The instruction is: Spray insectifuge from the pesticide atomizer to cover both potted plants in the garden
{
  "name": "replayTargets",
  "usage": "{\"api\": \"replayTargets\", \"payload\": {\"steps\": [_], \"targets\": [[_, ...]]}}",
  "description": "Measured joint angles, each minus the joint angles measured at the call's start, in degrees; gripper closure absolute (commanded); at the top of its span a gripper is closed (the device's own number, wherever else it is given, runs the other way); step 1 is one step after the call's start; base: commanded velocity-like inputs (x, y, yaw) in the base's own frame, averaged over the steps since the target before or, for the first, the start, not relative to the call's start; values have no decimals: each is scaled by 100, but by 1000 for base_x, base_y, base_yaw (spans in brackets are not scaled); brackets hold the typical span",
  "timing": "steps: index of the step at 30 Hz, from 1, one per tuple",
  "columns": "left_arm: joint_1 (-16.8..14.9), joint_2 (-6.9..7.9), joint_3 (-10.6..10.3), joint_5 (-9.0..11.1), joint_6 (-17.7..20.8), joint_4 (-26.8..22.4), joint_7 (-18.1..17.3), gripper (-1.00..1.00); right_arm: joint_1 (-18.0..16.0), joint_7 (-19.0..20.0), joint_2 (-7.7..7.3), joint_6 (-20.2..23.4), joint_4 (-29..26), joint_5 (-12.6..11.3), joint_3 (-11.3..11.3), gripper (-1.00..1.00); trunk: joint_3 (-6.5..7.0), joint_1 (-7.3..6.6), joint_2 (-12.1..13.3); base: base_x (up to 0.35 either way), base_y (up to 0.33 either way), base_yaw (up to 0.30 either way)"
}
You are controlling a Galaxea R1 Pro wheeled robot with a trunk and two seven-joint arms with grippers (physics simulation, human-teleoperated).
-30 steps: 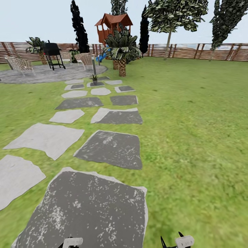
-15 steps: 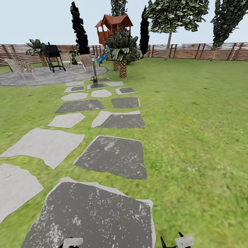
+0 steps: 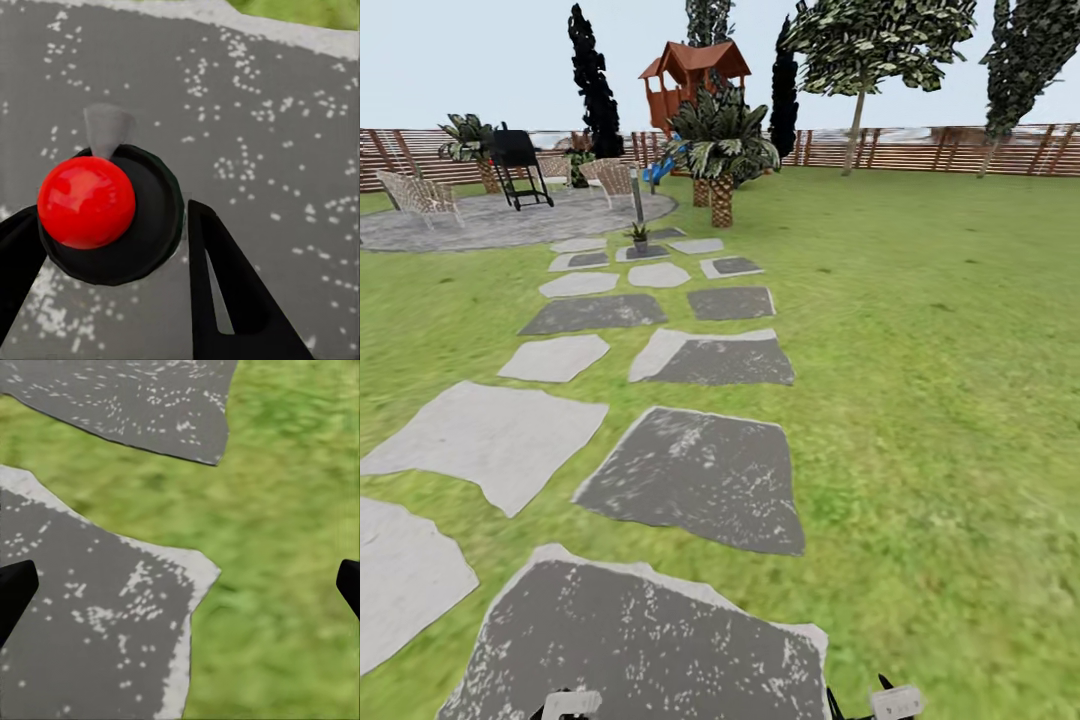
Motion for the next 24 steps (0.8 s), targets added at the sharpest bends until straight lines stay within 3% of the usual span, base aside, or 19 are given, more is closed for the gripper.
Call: {"api": "replayTargets", "payload": {"steps": [14, 24], "targets": [[0, 0, 0, 4, 0, 101, -3, 100, 0, -17, 0, 0, 85, -6, 2, -100, 0, 0, 0, 312, 99, 193], [-1, 0, 0, 6, 0, 106, -3, 100, 1, -8, 0, 0, 84, -6, 1, -100, 0, 0, 0, 313, 99, 17]]}}
